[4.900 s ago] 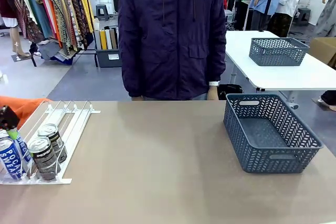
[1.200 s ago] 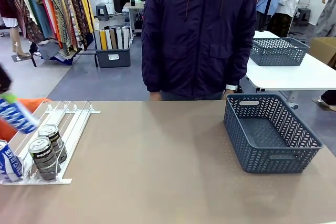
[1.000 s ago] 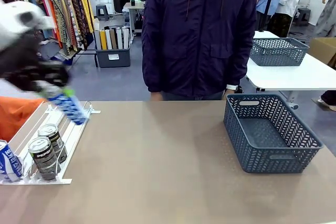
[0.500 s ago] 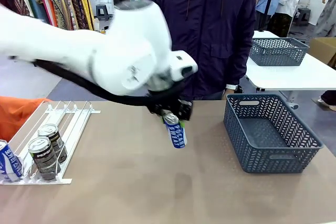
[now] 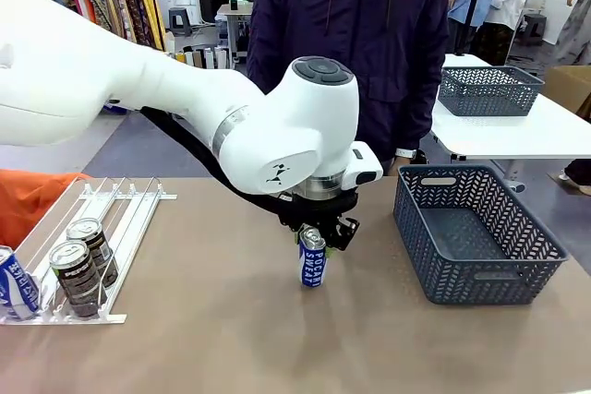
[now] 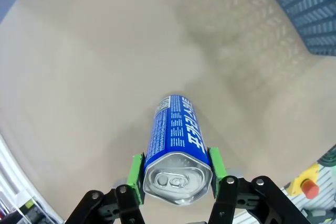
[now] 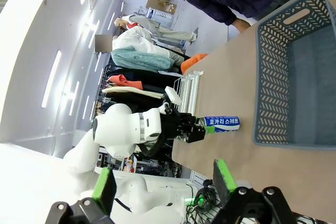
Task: Retrieve and store the cans from the dispenser.
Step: Pick up one can from the Automatic Can Dispenser and place it in the middle of the table.
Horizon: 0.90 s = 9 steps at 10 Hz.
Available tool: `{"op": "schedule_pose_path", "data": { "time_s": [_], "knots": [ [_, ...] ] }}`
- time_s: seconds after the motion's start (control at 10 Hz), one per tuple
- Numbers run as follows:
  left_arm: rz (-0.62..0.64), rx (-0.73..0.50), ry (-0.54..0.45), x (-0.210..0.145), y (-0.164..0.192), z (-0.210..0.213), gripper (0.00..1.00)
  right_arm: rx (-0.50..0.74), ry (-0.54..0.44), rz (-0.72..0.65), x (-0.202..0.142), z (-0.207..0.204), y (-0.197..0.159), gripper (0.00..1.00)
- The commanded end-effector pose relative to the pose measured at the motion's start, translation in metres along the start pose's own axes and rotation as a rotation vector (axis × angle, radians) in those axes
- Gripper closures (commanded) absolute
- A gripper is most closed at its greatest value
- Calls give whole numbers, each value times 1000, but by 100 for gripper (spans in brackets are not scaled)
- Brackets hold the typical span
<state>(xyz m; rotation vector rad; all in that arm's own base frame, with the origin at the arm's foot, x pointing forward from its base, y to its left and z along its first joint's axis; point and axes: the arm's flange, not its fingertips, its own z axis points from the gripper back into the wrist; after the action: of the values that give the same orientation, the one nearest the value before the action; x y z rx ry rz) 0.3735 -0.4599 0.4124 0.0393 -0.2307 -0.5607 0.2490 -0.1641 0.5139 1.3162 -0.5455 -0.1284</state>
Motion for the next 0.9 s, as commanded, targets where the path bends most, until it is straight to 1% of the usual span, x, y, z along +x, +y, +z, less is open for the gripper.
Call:
{"op": "schedule_pose_path", "data": {
  "time_s": [0.0,0.2,0.3,0.4,0.5,0.7,0.8],
  "knots": [
    [6,-15,29,11,1,5,100,27,-16,14,3,-1,4,0],
    [3,-22,37,14,3,4,100,27,-16,14,3,-1,4,0],
    [6,-25,31,13,3,5,68,27,-16,14,3,-1,4,0],
    [2,-27,31,14,3,4,11,27,-16,14,3,-1,4,0],
    [2,-24,29,13,3,4,0,27,-16,14,3,-1,4,0],
    [10,-15,11,13,10,18,0,27,-16,14,3,-1,4,0],
    [6,-51,-24,5,20,50,0,27,-16,14,3,-1,4,0]
  ]
}}
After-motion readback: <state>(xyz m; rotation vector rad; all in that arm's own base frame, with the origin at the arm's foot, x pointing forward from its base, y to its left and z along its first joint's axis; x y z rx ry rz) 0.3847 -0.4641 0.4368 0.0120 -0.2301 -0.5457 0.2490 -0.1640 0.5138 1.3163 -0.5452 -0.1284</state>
